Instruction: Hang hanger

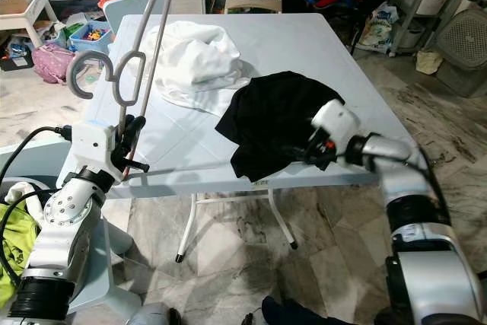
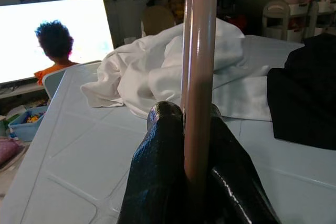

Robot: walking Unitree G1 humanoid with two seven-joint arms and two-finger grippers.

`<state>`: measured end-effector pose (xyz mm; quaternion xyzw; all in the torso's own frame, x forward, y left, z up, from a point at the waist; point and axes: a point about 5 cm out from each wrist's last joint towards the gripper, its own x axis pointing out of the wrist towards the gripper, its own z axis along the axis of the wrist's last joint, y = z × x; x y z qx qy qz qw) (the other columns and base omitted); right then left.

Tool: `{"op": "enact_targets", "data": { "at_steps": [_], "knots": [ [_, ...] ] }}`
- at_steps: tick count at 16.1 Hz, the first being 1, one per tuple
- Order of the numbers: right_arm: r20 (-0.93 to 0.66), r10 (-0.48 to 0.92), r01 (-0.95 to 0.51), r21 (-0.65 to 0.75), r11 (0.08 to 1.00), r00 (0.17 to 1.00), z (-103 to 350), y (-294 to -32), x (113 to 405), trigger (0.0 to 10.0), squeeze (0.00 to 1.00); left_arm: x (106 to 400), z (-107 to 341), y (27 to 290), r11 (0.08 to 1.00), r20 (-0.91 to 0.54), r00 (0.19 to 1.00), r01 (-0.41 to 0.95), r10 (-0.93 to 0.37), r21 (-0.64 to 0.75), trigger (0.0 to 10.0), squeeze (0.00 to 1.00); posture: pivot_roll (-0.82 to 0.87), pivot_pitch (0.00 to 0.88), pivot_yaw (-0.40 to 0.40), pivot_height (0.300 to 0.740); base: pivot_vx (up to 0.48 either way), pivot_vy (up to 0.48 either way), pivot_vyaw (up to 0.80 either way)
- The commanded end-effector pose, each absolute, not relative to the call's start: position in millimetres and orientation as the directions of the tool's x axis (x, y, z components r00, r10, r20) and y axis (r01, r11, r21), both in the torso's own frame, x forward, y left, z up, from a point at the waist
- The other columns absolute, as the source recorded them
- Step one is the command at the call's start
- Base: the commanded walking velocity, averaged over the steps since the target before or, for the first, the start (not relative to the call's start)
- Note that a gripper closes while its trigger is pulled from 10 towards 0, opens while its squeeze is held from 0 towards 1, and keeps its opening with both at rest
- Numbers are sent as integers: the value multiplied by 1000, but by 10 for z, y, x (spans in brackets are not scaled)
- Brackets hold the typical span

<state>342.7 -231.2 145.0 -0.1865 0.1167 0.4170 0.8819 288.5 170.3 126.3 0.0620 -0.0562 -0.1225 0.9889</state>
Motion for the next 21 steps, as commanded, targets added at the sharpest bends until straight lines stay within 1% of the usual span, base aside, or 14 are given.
{"op": "enact_targets", "data": {
  "at_steps": [1,3,4,7,8,10,12,14,15,16,17,18,19,21],
  "knots": [
    [-361,710,-792,-181,583,605,1449,-2332,3404,10000,1000,2816,1033,1713,960,-22,968,251,-250,123,10000,0,31,39,-32,740,0,0,0],
    [-360,717,-794,-136,592,597,1416,-2312,3400,10000,1000,2798,1022,1722,961,-30,968,250,-248,122,10000,0,33,43,-33,740,0,0,0],
    [-371,734,-807,-84,584,569,1349,-2270,3373,10000,1000,2781,1018,1723,961,-33,968,250,-247,122,10000,0,41,50,-38,740,0,0,0],
    [-378,807,-847,102,522,453,1142,-2052,3289,10000,1000,2711,1011,1751,964,-46,971,237,-233,120,10000,0,59,74,-52,740,0,0,0],
    [-378,817,-851,123,510,436,1125,-2020,3282,10000,1000,2694,1008,1756,965,-48,972,235,-231,120,10000,0,64,78,-55,740,0,0,0],
    [-371,860,-865,222,450,352,1093,-1887,3285,10000,1000,2614,1001,1793,968,-59,975,221,-215,121,10000,0,83,95,-69,740,0,0,0],
    [-396,860,-861,255,440,323,1035,-1781,3319,10000,1000,2551,1006,1833,971,-66,978,203,-196,124,10000,0,99,107,-82,740,0,0,0],
    [-430,841,-853,248,460,328,996,-1648,3376,10000,1000,2512,1013,1859,975,-69,981,186,-179,123,10000,0,112,117,-95,740,0,0,0],
    [-462,799,-840,182,511,386,984,-1564,3444,10000,1000,2477,1013,1869,977,-72,983,176,-168,121,10000,0,120,125,-104,740,0,0,0],
    [-484,744,-799,141,585,460,984,-1524,3515,10000,1000,2444,1008,1872,978,-74,984,171,-163,120,10000,0,123,129,-108,740,0,0,0],
    [-510,679,-770,48,636,529,997,-1510,3577,10000,1000,2421,1000,1876,979,-79,984,166,-158,120,10000,0,127,133,-114,740,0,0,0],
    [-523,581,-712,-73,699,624,1042,-1501,3669,10000,1000,2398,991,1884,980,-85,985,159,-150,117,10000,0,126,136,-119,740,0,0,0],
    [-479,486,-629,-195,753,731,1161,-1480,3783,10000,1000,2386,988,1885,981,-89,985,155,-145,115,10000,0,127,137,-121,740,0,0,0],
    [-372,470,-565,-206,799,801,1372,-1333,3907,10000,1000,2394,998,1877,982,-90,986,150,-140,112,10000,0,124,135,-126,740,0,0,0]
  ]
}}
